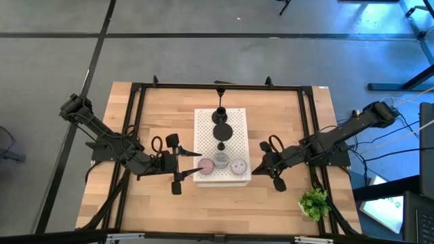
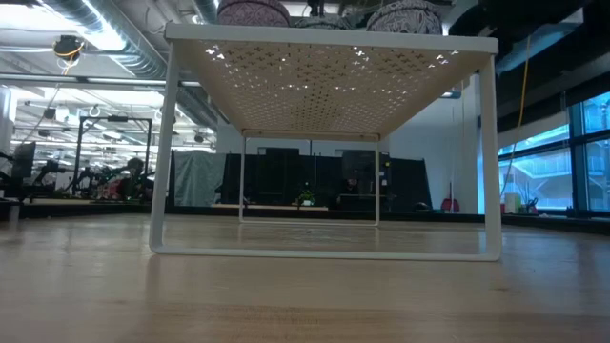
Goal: Pick & Place candle stick holders
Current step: Adjust the scented candle, then return to Home Position
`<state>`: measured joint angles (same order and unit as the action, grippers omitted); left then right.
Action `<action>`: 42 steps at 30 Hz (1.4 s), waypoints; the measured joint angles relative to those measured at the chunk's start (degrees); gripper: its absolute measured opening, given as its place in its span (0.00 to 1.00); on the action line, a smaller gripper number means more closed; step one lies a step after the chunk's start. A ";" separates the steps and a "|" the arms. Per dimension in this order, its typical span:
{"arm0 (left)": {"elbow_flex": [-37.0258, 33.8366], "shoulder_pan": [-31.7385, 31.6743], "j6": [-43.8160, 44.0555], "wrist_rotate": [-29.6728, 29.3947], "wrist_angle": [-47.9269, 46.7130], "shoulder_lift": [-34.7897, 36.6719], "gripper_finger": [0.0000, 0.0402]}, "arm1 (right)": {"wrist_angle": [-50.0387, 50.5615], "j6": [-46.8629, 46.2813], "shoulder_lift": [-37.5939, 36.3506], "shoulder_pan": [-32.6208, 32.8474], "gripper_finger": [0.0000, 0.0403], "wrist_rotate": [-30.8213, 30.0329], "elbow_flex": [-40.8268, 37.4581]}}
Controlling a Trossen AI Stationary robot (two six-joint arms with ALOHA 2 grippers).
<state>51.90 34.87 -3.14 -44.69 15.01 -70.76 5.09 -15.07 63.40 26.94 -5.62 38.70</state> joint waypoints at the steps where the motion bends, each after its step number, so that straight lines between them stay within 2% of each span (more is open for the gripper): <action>1: 0.00 0.00 0.00 0.00 -0.01 0.00 0.50 | -0.71 0.00 0.40 0.00 0.01 0.12 0.00; 22: 0.00 0.00 0.39 -0.02 -0.03 0.00 0.50 | -6.91 0.92 6.08 -4.72 0.00 1.36 0.02; 31: 0.00 0.00 0.39 -0.02 -0.05 0.00 0.50 | -6.87 0.94 5.92 -4.90 0.00 1.36 0.05; 37: 0.00 0.00 0.39 -0.03 -0.23 0.00 0.50 | 0.17 0.94 5.92 -4.06 0.00 1.28 3.60; 42: 0.00 0.00 0.40 -0.04 -0.25 0.00 0.50 | 3.94 1.85 5.92 -0.39 0.00 -0.02 7.12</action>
<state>51.90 34.87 -2.73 -44.72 14.76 -70.76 9.04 -13.22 69.32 26.55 -5.63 45.81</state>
